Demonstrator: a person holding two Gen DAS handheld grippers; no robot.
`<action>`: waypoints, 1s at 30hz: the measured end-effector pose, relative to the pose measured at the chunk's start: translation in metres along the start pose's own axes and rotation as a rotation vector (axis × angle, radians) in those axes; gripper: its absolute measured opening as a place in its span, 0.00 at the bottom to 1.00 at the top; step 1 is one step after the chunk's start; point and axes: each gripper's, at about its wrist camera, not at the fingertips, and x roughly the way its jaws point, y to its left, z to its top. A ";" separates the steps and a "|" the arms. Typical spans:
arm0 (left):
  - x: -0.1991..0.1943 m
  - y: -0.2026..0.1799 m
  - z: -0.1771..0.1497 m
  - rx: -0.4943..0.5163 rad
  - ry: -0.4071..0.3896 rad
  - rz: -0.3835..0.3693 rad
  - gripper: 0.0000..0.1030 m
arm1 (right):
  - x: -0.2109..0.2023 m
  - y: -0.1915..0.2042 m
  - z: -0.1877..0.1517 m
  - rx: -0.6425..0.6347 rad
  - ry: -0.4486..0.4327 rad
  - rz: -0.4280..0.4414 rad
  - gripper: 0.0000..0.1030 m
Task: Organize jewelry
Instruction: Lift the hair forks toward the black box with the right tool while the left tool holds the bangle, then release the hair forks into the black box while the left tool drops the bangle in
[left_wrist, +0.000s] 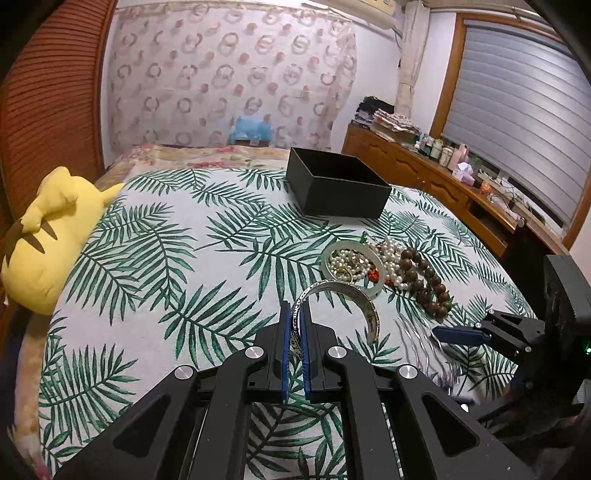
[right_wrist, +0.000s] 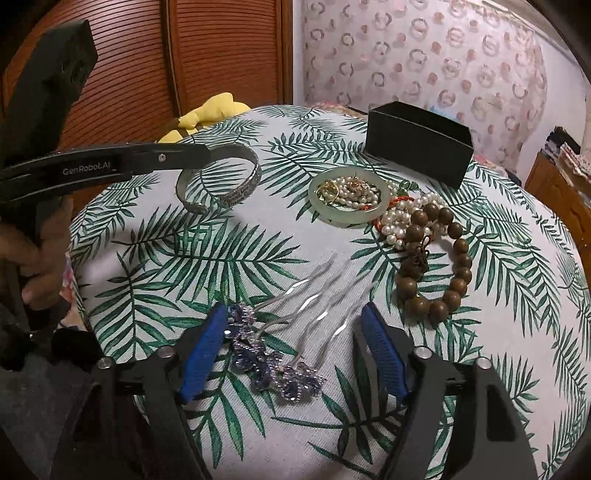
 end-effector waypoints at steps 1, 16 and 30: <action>0.000 0.000 0.000 0.001 0.000 0.000 0.04 | -0.001 -0.002 0.000 0.005 -0.001 0.007 0.63; -0.001 -0.004 0.013 0.024 -0.027 0.004 0.04 | -0.024 -0.022 0.020 0.012 -0.103 0.007 0.57; 0.025 -0.009 0.063 0.072 -0.073 0.017 0.04 | -0.009 -0.103 0.092 -0.005 -0.196 -0.107 0.58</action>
